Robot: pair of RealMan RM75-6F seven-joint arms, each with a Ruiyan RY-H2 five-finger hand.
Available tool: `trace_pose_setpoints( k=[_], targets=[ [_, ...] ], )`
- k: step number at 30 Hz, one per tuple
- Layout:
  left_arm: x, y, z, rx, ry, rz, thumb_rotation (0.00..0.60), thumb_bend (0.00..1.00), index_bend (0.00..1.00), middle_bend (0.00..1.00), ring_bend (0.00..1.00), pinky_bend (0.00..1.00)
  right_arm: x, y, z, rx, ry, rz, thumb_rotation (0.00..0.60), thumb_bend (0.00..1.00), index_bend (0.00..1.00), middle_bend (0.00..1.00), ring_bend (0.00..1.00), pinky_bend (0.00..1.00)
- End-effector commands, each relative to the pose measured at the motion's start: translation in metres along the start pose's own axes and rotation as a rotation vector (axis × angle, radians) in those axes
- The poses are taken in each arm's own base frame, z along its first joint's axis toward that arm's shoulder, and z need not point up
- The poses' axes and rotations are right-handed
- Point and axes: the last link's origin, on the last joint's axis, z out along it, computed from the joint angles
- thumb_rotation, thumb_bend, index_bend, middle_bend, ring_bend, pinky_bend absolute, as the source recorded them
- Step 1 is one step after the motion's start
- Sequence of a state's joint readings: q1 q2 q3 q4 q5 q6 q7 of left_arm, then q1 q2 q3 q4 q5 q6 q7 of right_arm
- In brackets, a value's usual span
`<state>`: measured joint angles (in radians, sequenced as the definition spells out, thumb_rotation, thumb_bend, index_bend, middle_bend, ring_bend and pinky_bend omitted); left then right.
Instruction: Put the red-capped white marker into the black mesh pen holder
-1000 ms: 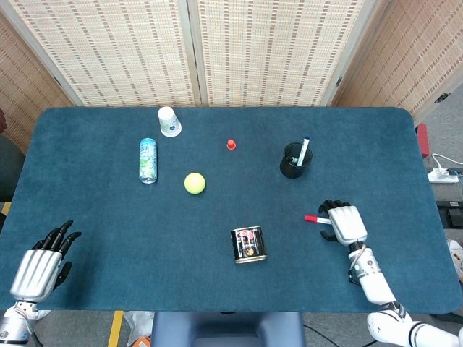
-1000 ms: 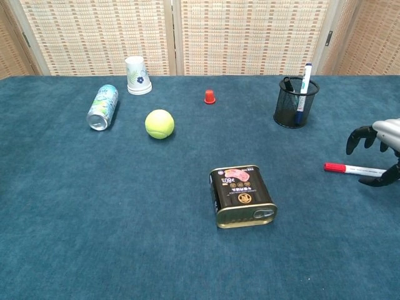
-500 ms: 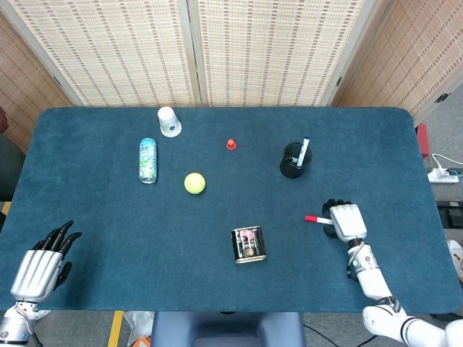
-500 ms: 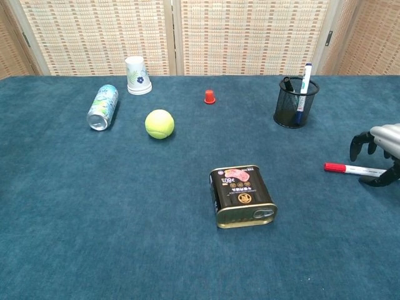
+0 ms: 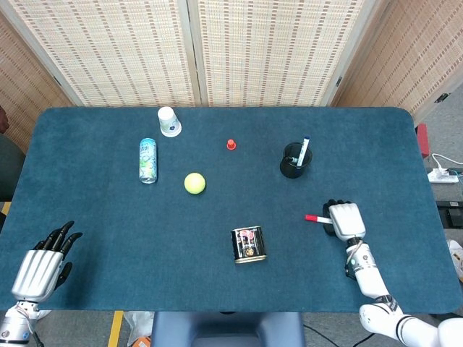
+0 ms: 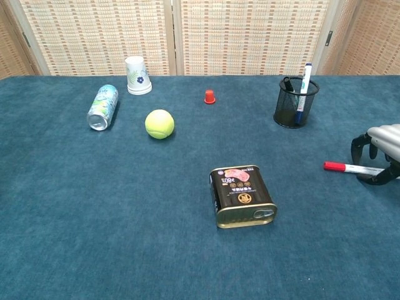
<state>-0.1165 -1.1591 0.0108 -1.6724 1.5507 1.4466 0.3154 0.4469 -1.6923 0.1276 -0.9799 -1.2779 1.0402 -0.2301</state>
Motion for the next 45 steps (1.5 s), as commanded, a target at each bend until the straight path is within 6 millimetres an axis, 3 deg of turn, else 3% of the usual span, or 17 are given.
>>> trace_pose_setpoints(
  k=[1,18,27,35,40,45],
  targets=[
    [0.000,0.000,0.000,0.000,0.001,-0.001,0.600,0.35,0.23,0.06,0.14,0.42,0.000,0.001,0.000,-0.006,0.008,-0.005,0.600,0.25,0.59,0.40,0.42,0.51],
    [0.000,0.000,0.000,-0.002,0.000,0.000,0.600,0.35,0.23,0.06,0.14,0.42,0.011,-0.003,-0.003,0.017,0.057,0.048,0.600,0.25,0.63,0.41,0.44,0.52],
    [0.000,0.001,-0.001,-0.005,0.002,0.001,0.600,0.35,0.23,0.06,0.14,0.42,0.040,-0.014,-0.012,0.066,0.152,0.158,0.600,0.25,0.65,0.42,0.44,0.53],
    [0.000,0.001,-0.001,-0.005,0.003,0.007,0.600,0.35,0.23,0.06,0.14,0.42,0.082,-0.034,-0.013,0.128,0.267,0.325,0.600,0.25,0.65,0.42,0.44,0.53],
    [-0.001,0.001,0.000,-0.001,0.010,0.016,0.600,0.35,0.23,0.06,0.14,0.42,0.105,-0.041,-0.006,0.145,0.297,0.456,0.600,0.25,0.65,0.42,0.44,0.53],
    [-0.001,0.000,0.000,0.005,0.026,0.022,0.600,0.35,0.23,0.06,0.14,0.42,0.118,-0.036,0.010,0.124,0.302,0.547,0.600,0.25,0.65,0.42,0.44,0.53]
  ],
)
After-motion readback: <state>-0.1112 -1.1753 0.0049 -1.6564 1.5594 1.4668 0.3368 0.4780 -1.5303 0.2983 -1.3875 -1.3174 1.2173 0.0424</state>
